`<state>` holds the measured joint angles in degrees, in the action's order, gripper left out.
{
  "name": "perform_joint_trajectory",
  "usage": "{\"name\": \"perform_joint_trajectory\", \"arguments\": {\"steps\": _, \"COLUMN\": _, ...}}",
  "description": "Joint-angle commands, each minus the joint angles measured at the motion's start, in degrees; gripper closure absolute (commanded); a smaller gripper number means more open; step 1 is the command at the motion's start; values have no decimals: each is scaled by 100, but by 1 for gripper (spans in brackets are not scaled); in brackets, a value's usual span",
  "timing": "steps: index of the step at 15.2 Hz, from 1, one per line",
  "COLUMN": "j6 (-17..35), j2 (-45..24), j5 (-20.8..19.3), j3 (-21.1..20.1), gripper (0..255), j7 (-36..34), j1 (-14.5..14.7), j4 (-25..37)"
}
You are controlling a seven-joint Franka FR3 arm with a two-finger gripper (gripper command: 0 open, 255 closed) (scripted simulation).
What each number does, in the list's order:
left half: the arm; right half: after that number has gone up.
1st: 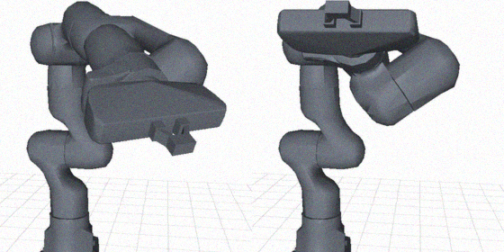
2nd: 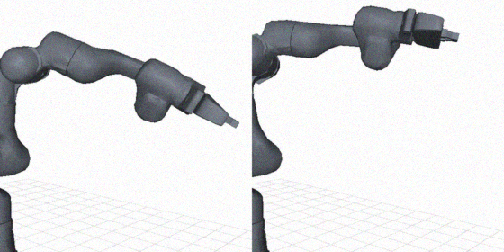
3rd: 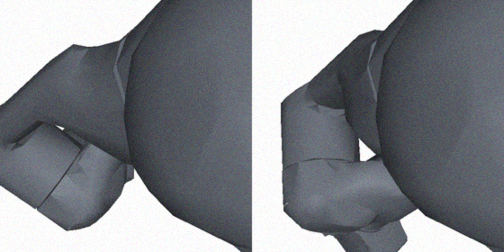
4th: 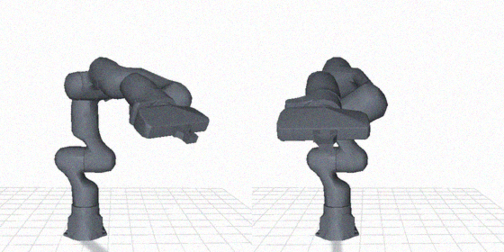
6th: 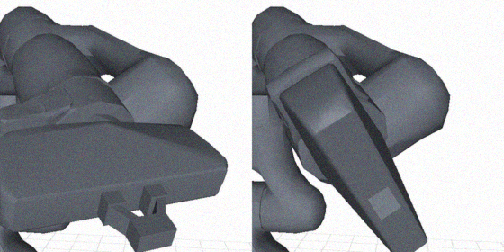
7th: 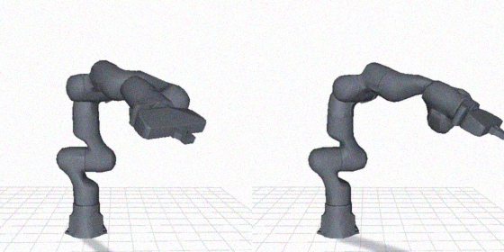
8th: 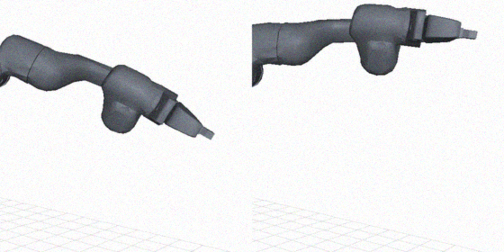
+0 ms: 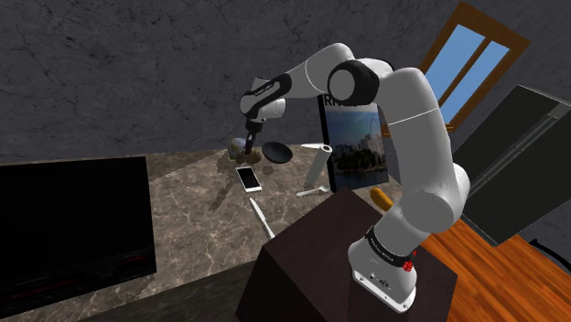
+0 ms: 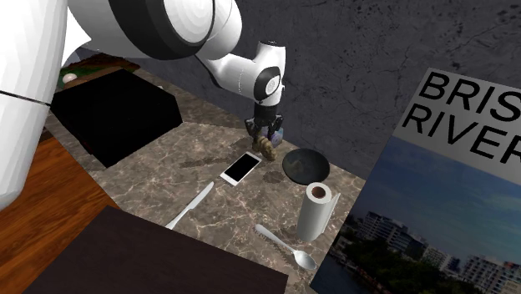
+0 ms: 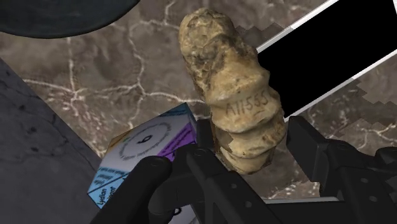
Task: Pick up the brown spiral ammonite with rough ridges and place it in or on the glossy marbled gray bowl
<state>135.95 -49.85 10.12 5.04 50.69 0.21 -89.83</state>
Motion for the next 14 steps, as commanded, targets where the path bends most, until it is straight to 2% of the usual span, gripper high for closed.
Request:
{"name": "perform_joint_trajectory", "arguments": {"steps": 1, "j6": -63, "j2": 79, "j5": -10, "j3": 12, "gripper": 255, "j7": -9, "j1": 6, "j4": -47}}
{"name": "perform_joint_trajectory", "arguments": {"steps": 14, "j6": -615, "j2": 831, "j5": -94, "j3": 91, "gripper": 255, "j7": -80, "j1": 59, "j4": -246}}
